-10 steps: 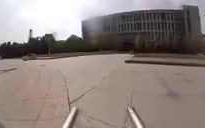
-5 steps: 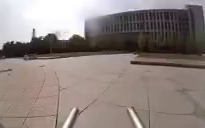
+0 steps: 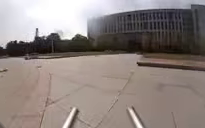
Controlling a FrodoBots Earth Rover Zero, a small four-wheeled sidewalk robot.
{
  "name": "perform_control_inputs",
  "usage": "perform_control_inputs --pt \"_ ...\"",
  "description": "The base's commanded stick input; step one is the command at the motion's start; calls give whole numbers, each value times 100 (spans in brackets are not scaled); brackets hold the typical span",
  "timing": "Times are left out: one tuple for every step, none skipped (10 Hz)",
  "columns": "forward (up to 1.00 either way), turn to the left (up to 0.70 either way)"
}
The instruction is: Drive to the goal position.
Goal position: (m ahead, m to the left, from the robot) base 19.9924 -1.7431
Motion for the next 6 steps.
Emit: perform_control_inputs --pt "100 2" --pt "100 2" --pt "100 2" --pt "100 2" --pt "100 2" --pt "100 2"
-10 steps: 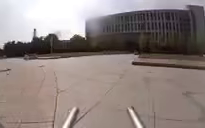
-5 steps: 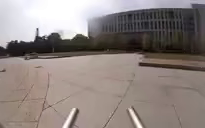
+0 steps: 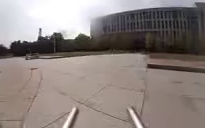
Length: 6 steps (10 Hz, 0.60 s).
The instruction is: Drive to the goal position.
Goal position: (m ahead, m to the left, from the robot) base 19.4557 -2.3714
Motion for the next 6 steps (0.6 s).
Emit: perform_control_inputs --pt "100 2" --pt "100 2" --pt "100 2" --pt "100 2" --pt "100 2" --pt "100 2"
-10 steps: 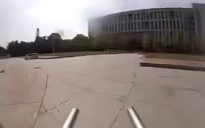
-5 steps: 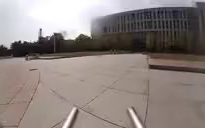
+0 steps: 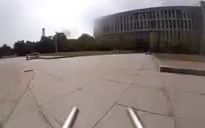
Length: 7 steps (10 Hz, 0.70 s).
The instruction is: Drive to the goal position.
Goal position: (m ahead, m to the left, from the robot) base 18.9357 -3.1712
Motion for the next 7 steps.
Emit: perform_control_inputs --pt "100 2" --pt "100 2" --pt "100 2" --pt "100 2" --pt "100 2" --pt "100 2" --pt "100 2"
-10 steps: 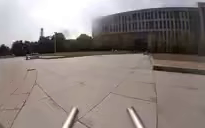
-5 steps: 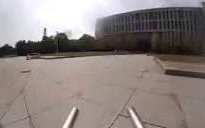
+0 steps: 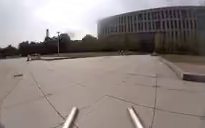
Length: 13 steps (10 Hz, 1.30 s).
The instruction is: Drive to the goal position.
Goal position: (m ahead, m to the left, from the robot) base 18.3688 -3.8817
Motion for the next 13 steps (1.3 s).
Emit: perform_control_inputs --pt "100 2" --pt "100 2" --pt "100 -20" --pt "100 -38" --pt "100 -38" --pt "100 -38" --pt "100 -38" --pt "100 -38" --pt "100 -38" --pt "100 -38" --pt "100 -38" --pt "100 -38" --pt "100 -38"
